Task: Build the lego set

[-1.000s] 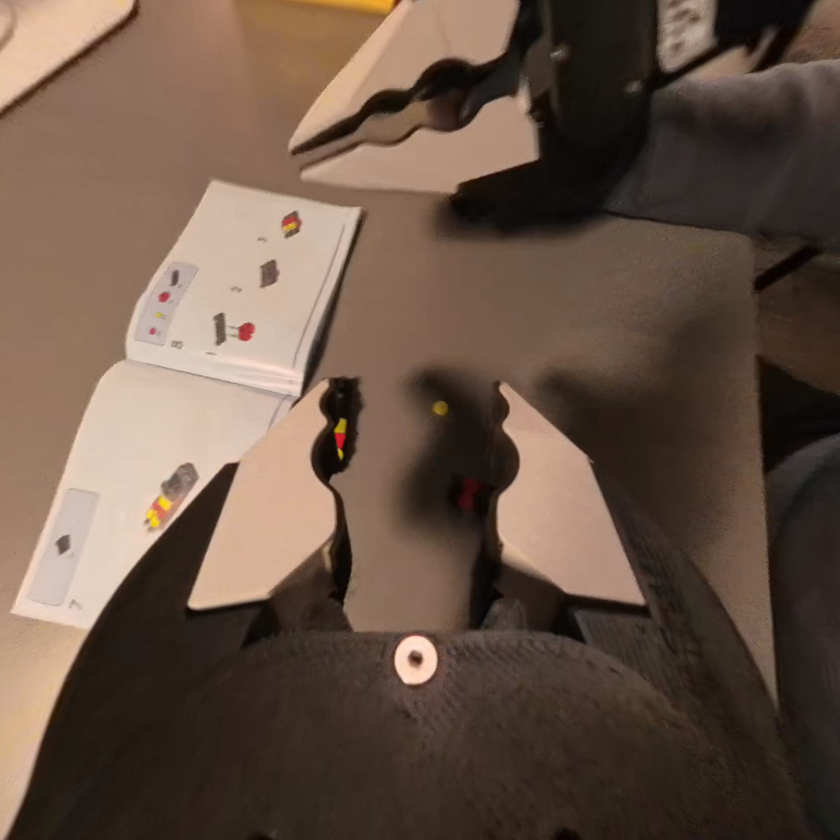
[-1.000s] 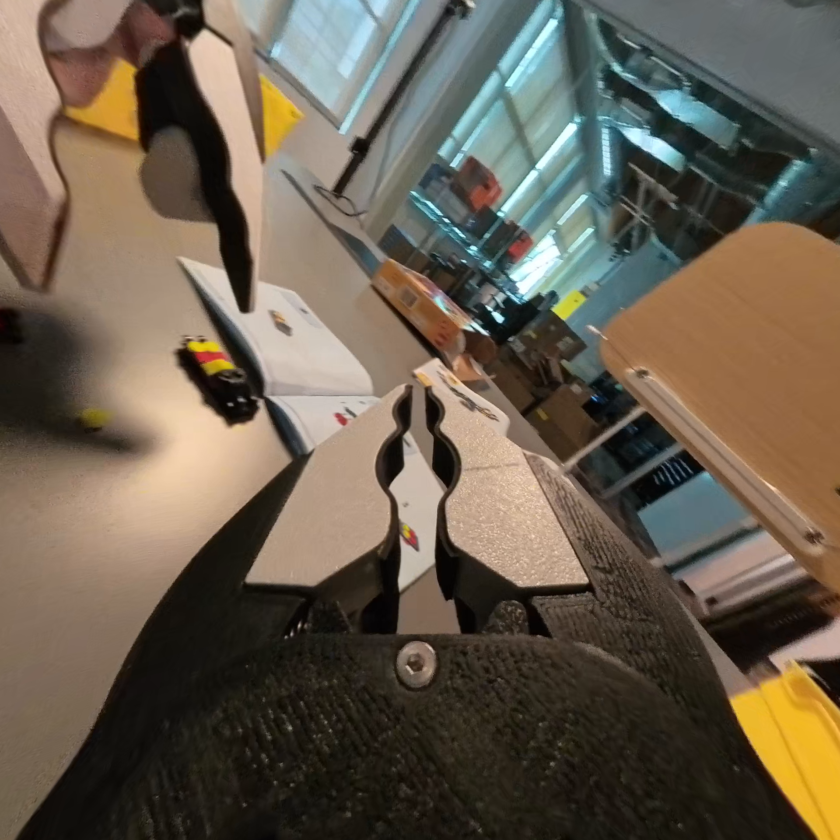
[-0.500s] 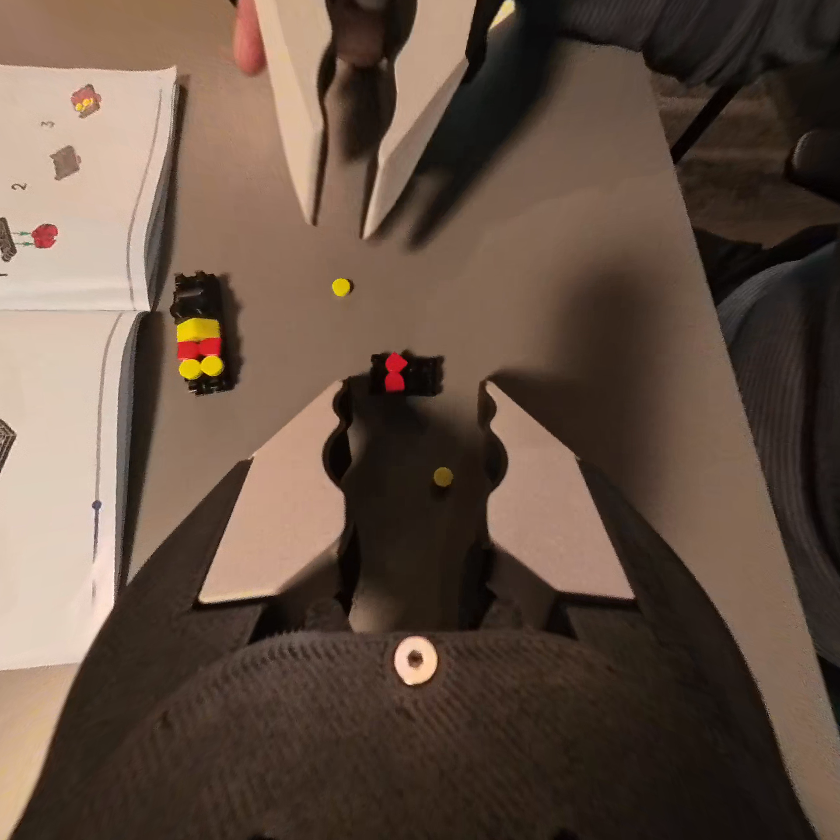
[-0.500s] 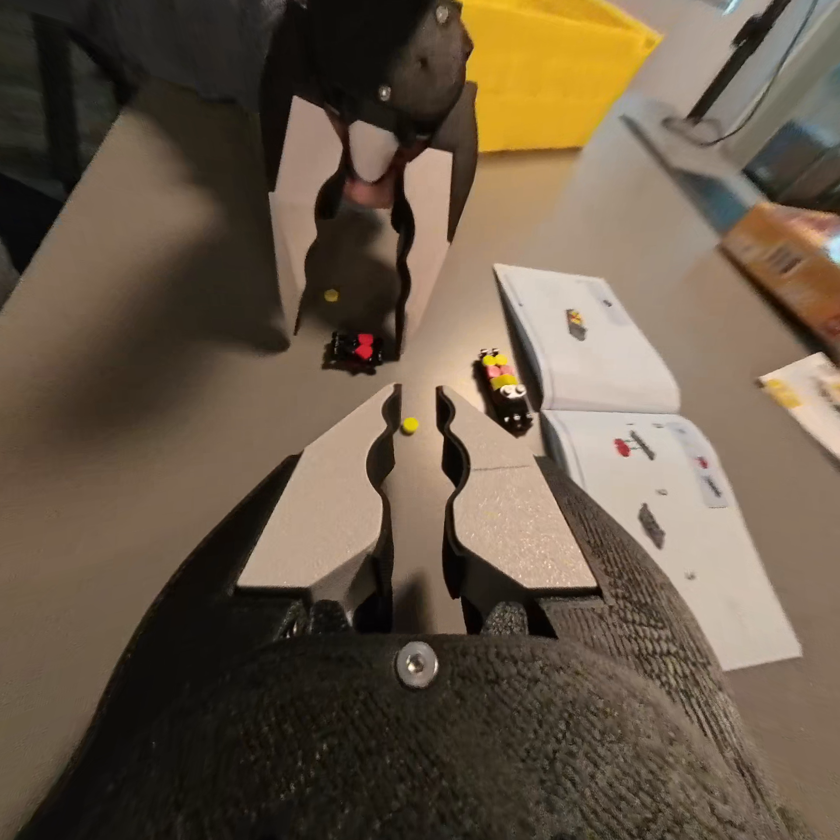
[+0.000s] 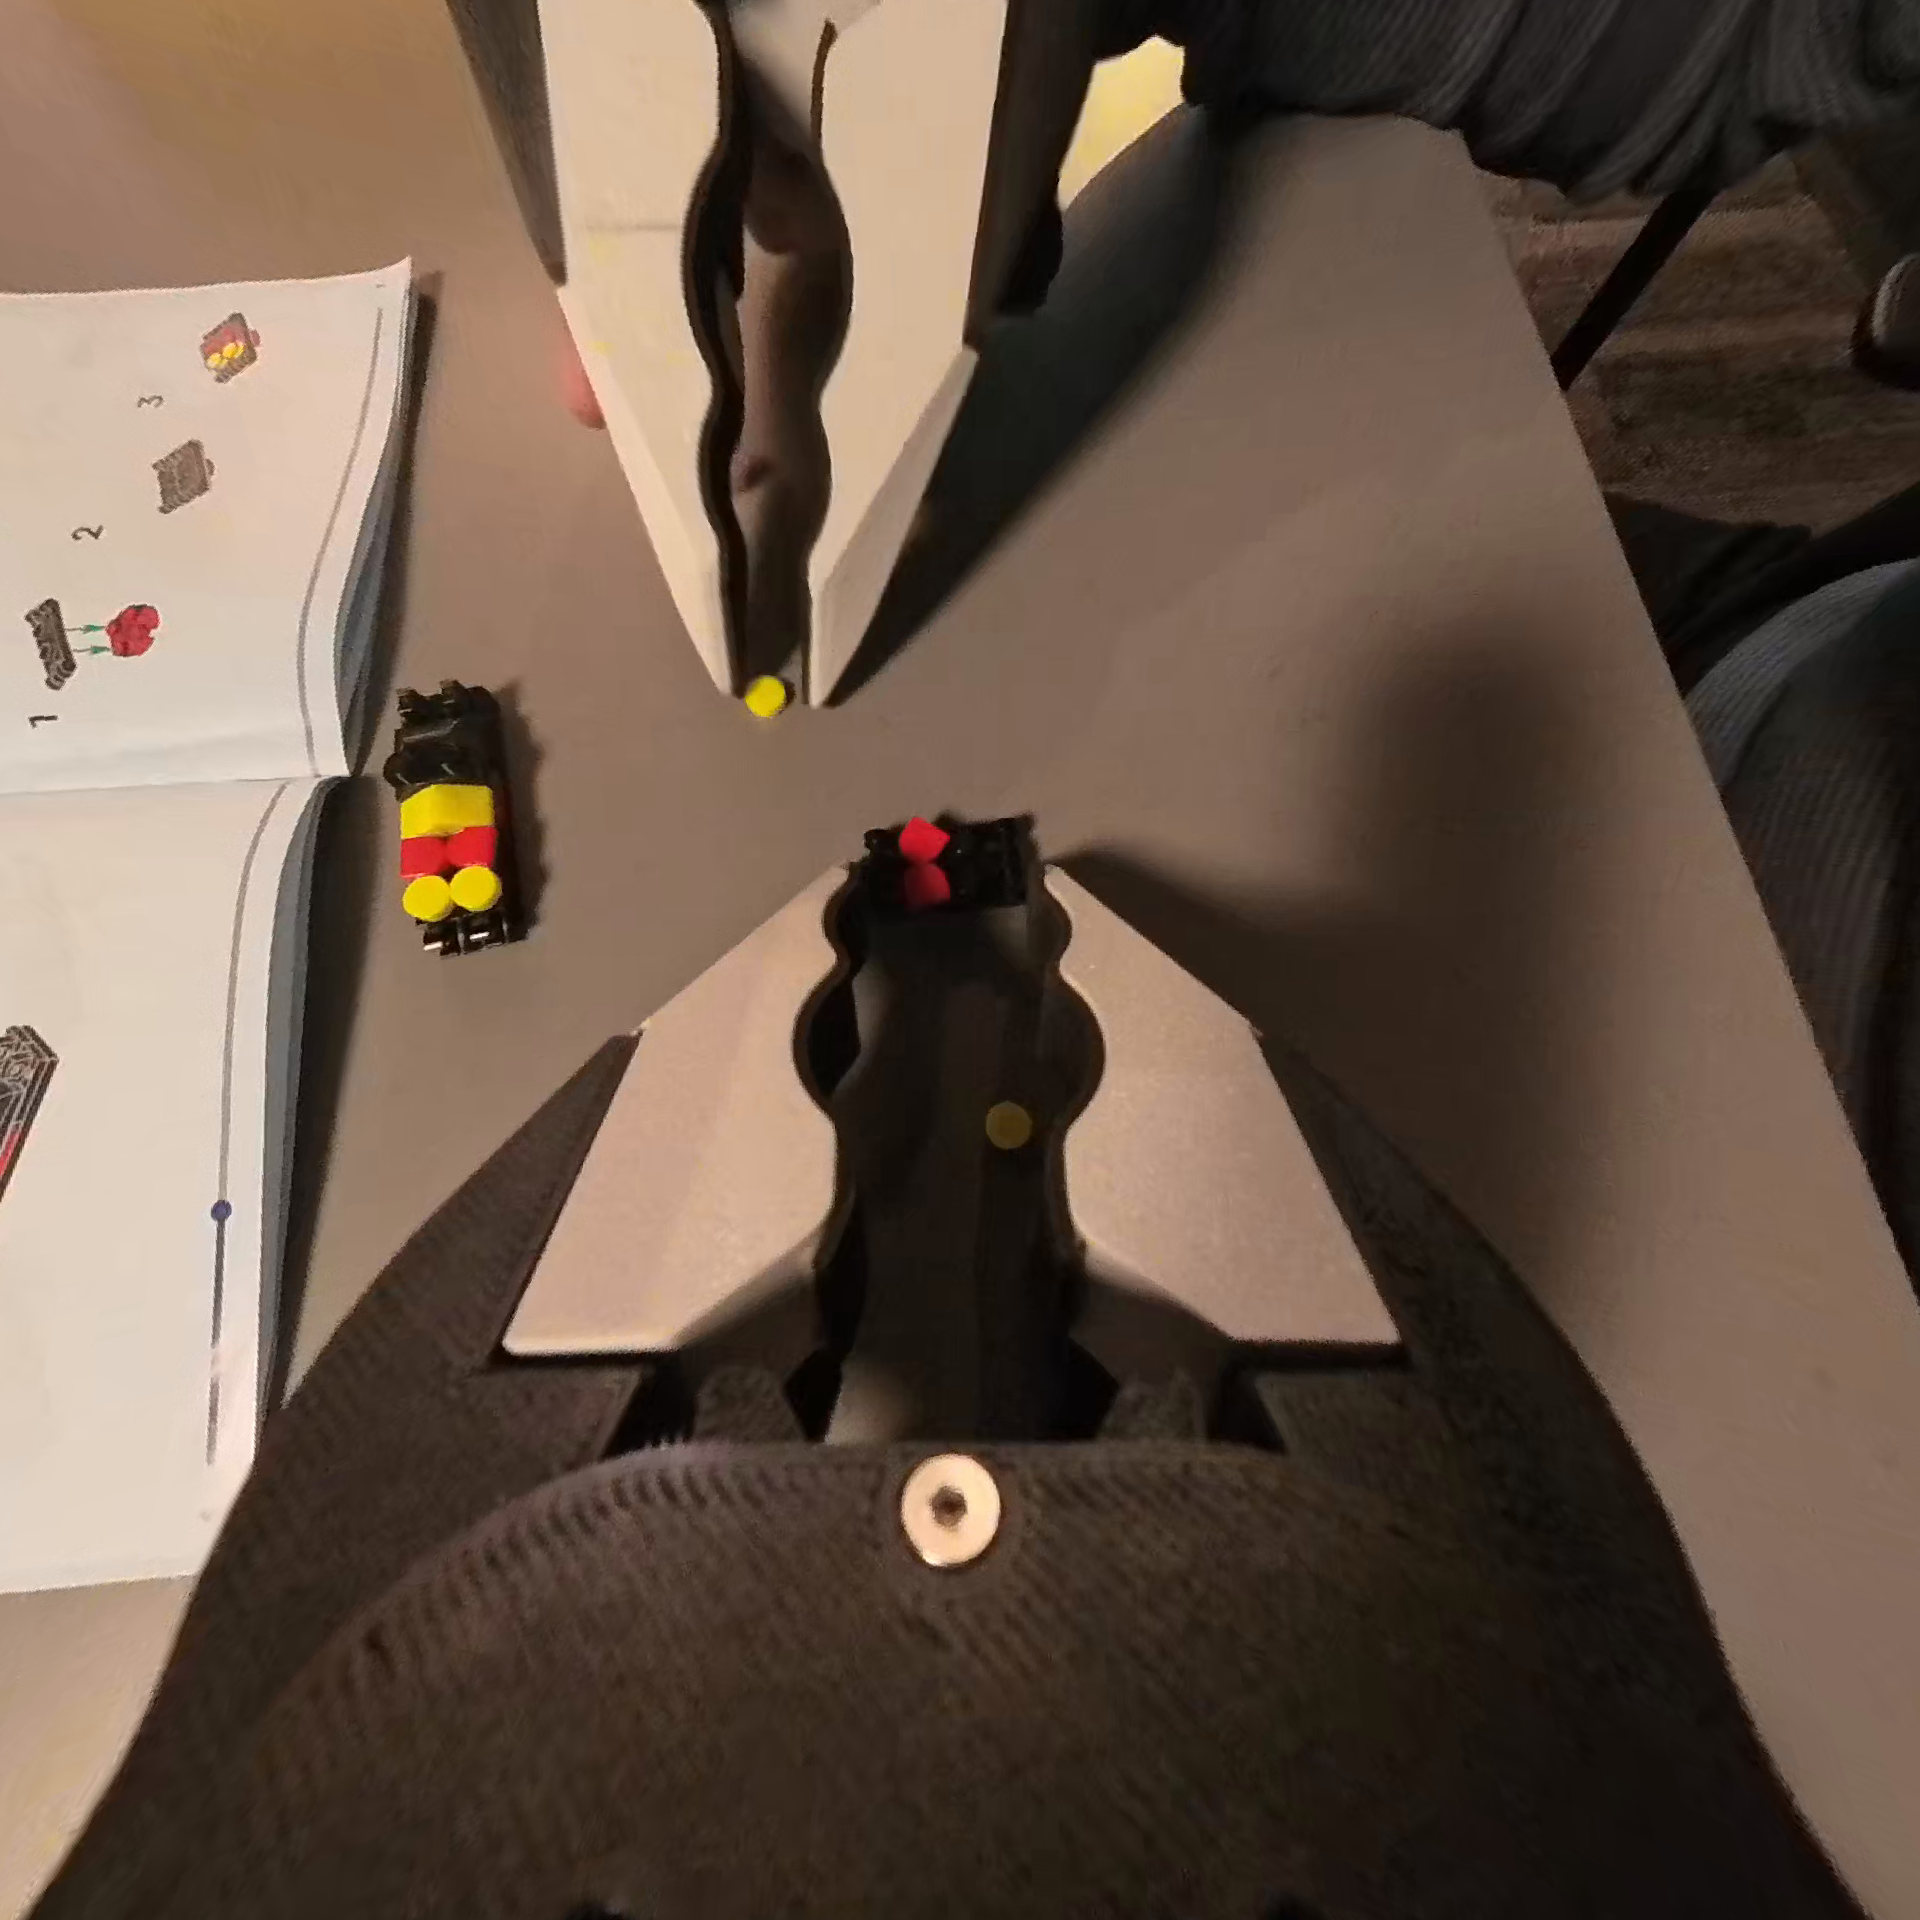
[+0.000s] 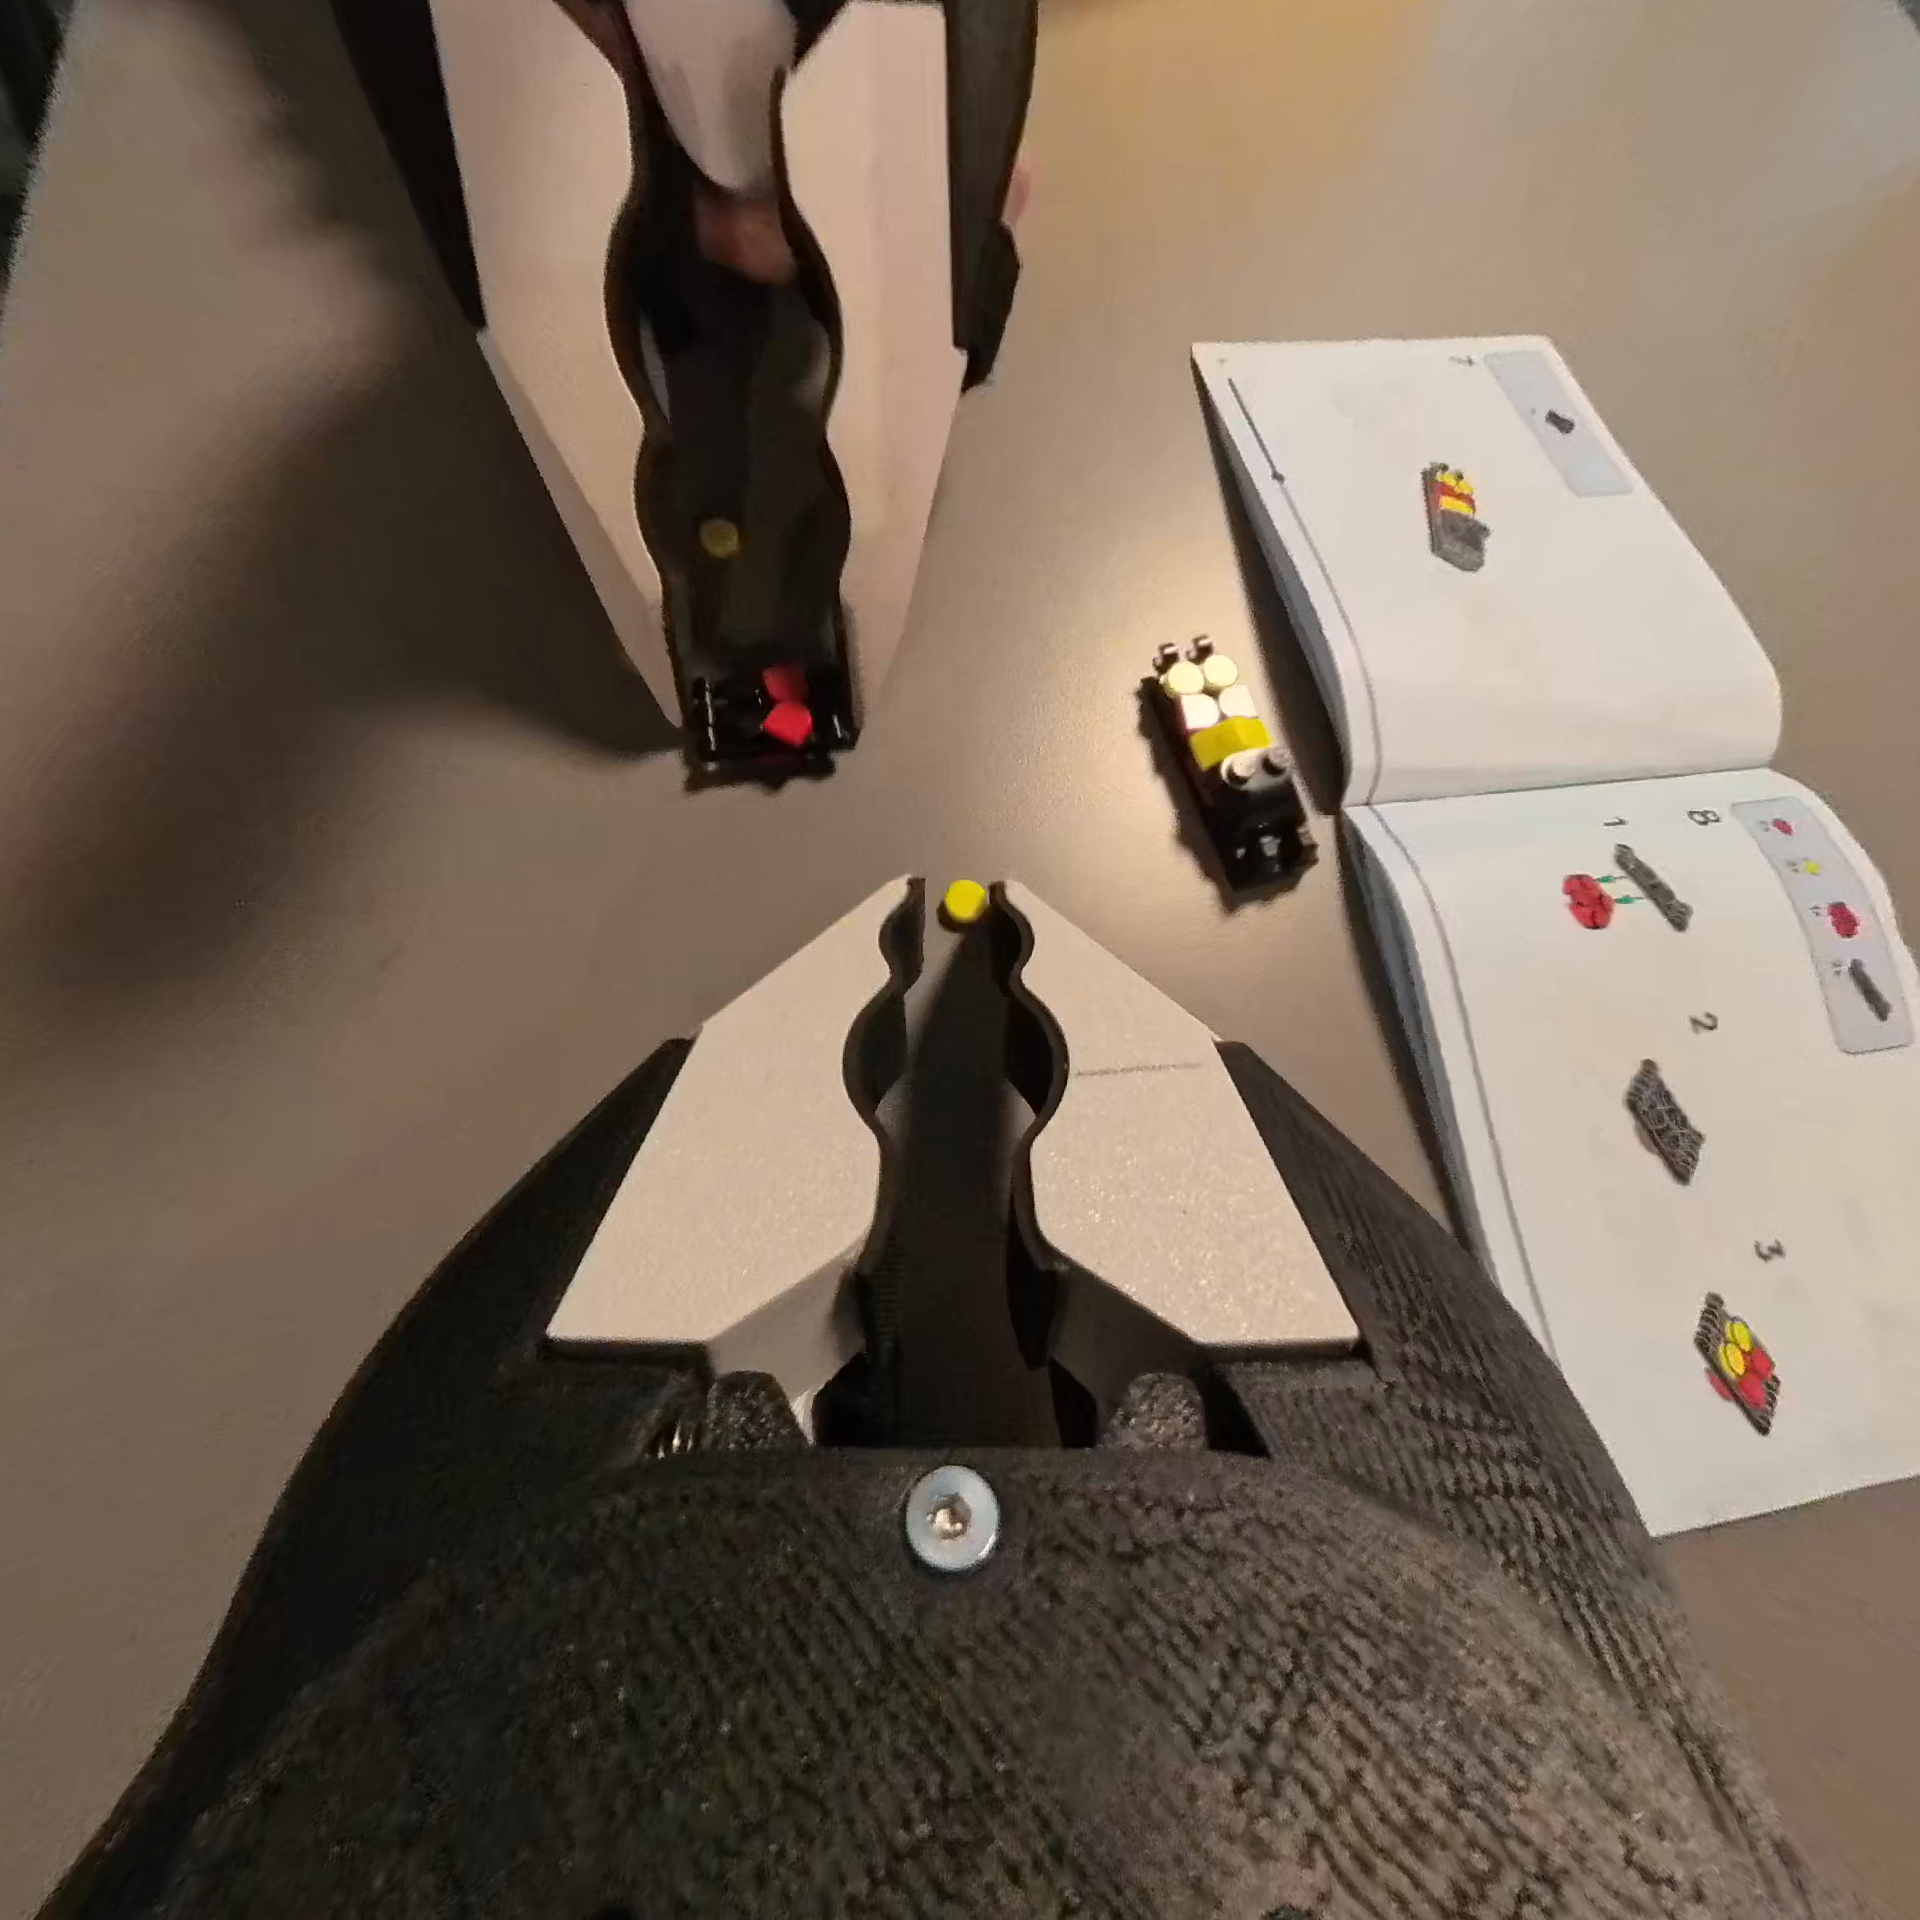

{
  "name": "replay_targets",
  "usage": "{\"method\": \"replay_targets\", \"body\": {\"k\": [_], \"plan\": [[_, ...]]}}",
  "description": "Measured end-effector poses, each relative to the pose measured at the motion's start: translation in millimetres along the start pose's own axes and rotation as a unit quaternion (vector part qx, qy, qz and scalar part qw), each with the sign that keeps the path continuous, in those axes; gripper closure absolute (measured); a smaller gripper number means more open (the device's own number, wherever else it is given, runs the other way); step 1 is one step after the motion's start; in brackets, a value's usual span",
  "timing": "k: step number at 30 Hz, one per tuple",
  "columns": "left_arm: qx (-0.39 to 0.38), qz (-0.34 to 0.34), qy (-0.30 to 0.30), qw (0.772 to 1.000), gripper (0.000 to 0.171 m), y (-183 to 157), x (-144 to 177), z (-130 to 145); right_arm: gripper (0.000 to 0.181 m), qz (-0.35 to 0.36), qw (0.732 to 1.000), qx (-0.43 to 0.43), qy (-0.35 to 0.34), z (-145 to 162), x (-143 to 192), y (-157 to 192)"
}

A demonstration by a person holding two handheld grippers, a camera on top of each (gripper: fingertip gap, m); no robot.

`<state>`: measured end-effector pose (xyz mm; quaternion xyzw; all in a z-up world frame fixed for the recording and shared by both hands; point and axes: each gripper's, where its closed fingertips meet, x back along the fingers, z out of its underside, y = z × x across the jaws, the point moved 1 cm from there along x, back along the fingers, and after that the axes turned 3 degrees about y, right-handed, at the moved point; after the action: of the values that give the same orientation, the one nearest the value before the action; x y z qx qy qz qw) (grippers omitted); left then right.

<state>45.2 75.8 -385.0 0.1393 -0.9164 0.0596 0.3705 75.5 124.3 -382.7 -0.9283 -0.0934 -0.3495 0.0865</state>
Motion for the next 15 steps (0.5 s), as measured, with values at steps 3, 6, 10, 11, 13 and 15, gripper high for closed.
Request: {"method": "replay_targets", "body": {"k": [3, 6, 10, 11, 13, 15], "plan": [[0.001, 0.0, 0.0, 1.0, 0.141, 0, 0, 0, 0.176, 0.0, 1.0, -0.009, 0.003, -1, -2, 2], [0.0, -0.002, -0.001, 1.0, 0.141, 0, 0, 0, 0.176, -0.001, 1.0, 0.009, -0.005, -5, -3, 6], [0.007, 0.003, -0.001, 1.0, 0.141, 0, 0, 0, 0.176, -0.049, 0.995, 0.041, -0.081, -34, 0, 32], [0.006, 0.002, -0.001, 1.0, 0.141, 0, 0, 0, 0.176, -0.048, 0.994, 0.051, -0.078, -35, -2, 34], [0.006, 0.002, -0.001, 1.0, 0.141, 0, 0, 0, 0.176, -0.039, 0.994, 0.08, -0.062, -32, -8, 38], [0.007, 0.003, -0.001, 1.0, 0.141, 0, 0, 0, 0.177, -0.033, 0.993, 0.101, -0.051, -31, -12, 40]]}}
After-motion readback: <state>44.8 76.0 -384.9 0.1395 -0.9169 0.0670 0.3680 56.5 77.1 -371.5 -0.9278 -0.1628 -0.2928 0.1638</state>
